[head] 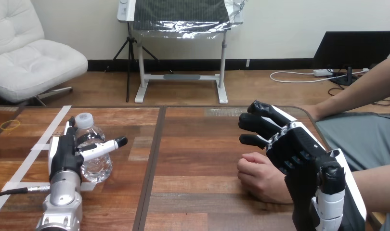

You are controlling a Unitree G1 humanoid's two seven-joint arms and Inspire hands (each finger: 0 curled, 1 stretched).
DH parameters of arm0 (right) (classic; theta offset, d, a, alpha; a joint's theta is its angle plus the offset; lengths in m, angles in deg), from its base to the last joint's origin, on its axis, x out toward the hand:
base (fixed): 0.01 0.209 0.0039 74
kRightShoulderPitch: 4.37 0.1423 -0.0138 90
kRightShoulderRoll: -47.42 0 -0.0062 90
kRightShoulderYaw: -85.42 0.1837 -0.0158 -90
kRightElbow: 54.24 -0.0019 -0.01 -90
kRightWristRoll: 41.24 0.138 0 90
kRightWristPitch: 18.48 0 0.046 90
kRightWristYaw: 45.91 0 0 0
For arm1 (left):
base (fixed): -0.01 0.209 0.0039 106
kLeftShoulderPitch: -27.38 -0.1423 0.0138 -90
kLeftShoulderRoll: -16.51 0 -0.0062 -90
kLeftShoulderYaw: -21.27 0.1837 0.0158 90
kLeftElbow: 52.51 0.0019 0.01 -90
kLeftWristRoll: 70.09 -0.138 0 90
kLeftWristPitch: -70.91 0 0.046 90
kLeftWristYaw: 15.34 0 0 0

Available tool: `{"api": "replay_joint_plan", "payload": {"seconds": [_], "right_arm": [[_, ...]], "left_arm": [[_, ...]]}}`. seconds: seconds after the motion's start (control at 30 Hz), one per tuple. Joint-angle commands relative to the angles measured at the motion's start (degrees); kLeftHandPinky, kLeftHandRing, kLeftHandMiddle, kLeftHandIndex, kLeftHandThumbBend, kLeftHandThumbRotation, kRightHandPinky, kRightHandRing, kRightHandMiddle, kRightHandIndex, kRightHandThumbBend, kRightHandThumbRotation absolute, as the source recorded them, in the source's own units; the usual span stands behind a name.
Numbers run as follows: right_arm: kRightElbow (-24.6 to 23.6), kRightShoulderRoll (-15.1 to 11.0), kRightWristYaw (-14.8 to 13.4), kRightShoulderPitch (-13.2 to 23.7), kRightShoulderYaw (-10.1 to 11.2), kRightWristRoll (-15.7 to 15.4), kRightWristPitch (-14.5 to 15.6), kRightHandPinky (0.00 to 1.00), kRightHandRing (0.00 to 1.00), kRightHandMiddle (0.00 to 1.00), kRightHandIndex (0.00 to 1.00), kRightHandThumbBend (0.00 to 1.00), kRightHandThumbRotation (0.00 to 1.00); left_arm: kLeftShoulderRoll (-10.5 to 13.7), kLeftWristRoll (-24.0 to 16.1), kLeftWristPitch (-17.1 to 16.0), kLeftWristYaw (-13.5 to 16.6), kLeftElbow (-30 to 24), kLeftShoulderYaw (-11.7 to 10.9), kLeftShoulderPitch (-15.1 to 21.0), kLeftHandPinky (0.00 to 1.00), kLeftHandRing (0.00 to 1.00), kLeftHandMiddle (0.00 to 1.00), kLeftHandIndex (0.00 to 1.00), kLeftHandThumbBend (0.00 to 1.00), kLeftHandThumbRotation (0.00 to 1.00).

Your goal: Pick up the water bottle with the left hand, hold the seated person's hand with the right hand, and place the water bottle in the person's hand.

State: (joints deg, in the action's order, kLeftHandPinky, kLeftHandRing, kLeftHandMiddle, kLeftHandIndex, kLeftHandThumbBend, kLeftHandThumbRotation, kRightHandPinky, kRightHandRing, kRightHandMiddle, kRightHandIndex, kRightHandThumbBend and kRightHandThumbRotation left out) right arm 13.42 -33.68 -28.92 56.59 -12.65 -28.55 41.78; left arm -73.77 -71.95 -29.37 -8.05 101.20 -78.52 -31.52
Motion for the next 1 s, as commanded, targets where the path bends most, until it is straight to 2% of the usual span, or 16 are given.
{"api": "replay_joint_plan", "payload": {"seconds": [0.0,0.23,0.43,0.5,0.63,0.97], "right_arm": [[-3.08,0.1,-0.51,1.65,0.56,0.26,0.15,0.77,0.82,0.79,0.81,0.8,1.0],[-3.3,0.02,-0.45,1.6,0.54,0.67,0.39,0.77,0.82,0.79,0.81,0.81,1.0],[-3.35,0.02,-0.4,1.62,0.53,1.24,0.52,0.78,0.82,0.79,0.81,0.81,1.0],[-3.39,0.11,-0.48,1.61,0.54,1.26,0.52,0.78,0.81,0.79,0.81,0.81,1.0],[-3.34,0.09,-0.52,1.67,0.62,1.29,0.53,0.78,0.81,0.78,0.8,0.81,1.0],[-3.27,0.14,-0.72,1.79,0.72,1.09,0.5,0.78,0.81,0.78,0.8,0.81,1.0]], "left_arm": [[-0.85,-0.28,1.35,1.6,-0.18,0.61,5.36,0.8,0.9,0.94,0.94,0.94,0.09],[-1.29,-0.35,3.02,3.27,-0.69,0.68,5.76,0.72,0.83,0.87,0.87,0.89,0.08],[-1.6,-1.04,5.81,6.32,-0.42,0.98,6.77,0.63,0.76,0.8,0.8,0.87,0.07],[-2.01,-0.37,6.43,7.16,-0.78,0.33,6.98,0.6,0.73,0.77,0.77,0.86,0.05],[-2.41,0.21,6.92,8.32,-0.8,-0.22,7.33,0.51,0.63,0.68,0.68,0.84,0.02],[-2.76,0.43,6.9,10.08,-0.36,-0.23,8.06,0.4,0.47,0.53,0.54,0.76,0.0]]}}
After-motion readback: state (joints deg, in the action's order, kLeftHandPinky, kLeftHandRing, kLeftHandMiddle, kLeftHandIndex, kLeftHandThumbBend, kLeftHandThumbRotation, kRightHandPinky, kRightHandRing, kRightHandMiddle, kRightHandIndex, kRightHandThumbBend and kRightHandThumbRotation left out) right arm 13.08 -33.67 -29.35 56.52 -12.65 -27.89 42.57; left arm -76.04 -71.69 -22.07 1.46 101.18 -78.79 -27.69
